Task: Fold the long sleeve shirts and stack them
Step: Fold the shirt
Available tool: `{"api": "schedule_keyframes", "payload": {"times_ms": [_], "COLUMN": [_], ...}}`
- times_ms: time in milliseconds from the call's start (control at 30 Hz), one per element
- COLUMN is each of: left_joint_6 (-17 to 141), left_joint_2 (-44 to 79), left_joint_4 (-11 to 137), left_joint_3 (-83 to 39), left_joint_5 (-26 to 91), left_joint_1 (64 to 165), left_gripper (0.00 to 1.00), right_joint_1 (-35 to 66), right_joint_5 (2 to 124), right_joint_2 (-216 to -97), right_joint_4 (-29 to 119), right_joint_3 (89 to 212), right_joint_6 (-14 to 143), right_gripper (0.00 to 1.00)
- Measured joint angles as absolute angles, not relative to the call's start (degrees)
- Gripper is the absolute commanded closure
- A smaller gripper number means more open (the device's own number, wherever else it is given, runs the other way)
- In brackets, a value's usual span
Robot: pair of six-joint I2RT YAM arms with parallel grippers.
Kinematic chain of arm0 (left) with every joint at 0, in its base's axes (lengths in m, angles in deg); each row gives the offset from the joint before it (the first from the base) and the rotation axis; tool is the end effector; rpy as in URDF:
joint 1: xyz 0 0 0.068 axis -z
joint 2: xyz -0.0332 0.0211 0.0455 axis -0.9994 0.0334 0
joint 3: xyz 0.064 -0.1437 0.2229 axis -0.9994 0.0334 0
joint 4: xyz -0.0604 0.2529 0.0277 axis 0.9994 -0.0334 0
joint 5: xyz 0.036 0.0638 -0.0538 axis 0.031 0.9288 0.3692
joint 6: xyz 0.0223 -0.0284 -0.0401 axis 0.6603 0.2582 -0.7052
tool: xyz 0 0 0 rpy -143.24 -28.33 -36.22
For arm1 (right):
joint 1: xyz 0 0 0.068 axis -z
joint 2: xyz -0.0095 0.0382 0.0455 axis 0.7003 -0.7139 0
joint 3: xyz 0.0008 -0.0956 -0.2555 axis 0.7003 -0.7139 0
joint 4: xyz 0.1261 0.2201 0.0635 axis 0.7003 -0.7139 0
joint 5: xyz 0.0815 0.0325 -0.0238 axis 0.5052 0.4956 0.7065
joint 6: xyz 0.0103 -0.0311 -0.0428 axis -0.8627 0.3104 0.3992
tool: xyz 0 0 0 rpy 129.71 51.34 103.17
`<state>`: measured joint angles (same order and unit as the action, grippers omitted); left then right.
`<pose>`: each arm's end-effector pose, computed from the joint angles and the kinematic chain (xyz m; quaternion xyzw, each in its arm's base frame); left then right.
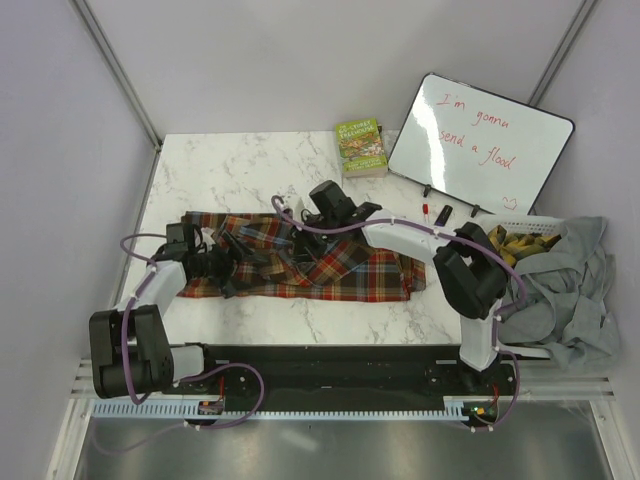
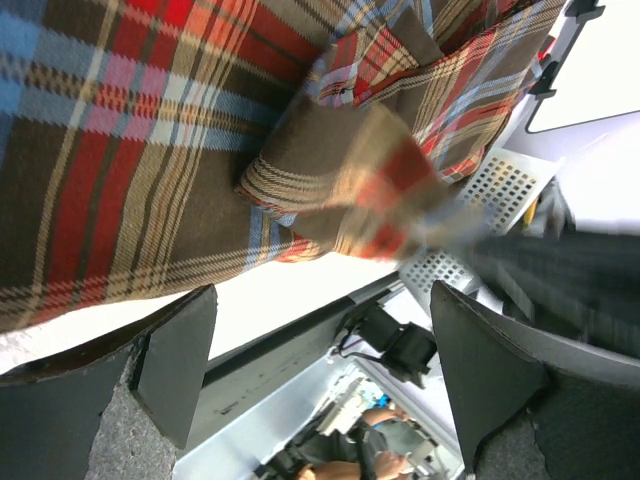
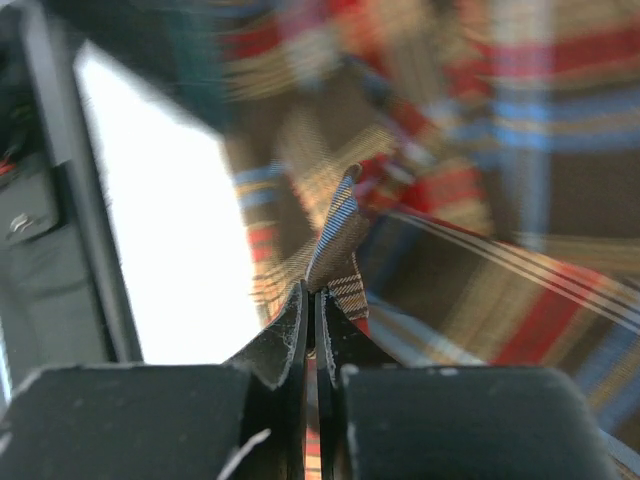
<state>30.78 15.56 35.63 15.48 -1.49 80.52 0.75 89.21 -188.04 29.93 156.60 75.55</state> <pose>0.2183 0.0049 0.1706 -0.3114 0.8577 -0.3976 0.0967 0.3003 0.3142 0.2087 -0.4596 0.7690 0.3718 0.2434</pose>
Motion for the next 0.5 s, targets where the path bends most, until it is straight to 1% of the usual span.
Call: {"api": "schedule_keyframes", "payload": {"times_ms": [33,67,200,333,433,500], "left_joint_6": [30.3,29.6,28.0,26.8,26.0,25.7], "left_joint_2": [15.3,14.9,12.9,12.0,12.0,12.0], "left_joint_4": [35.6,35.5,35.3,35.3,35.3,35.3], "left_joint_3": [15.7,15.9,16.5,17.6,18.6,19.0], "left_joint_5": [-1.5,-1.6,-1.6,-1.6,-1.6,-1.7], "left_joint_1": [80.6,80.6,80.8,81.2,82.0,82.5], "left_gripper": [0.06,0.01,0.01,0.01,0.05,0.16], "right_joint_1": [0.0,-1.0,-6.3,-10.4,-11.9,-12.3], "right_joint_5": [89.8,90.4,91.9,91.8,91.2,90.4], "right_joint_2": [-187.0,-185.7,-181.5,-180.4,-180.4,-180.5], "right_joint_4": [29.8,29.5,28.5,27.6,26.3,25.3], "right_joint_3": [156.2,155.8,155.2,154.7,153.7,153.7], "right_joint_6": [76.5,77.8,82.3,85.3,86.8,87.6], "right_gripper": [0.95,0.95,0.95,0.95,0.94,0.94]}}
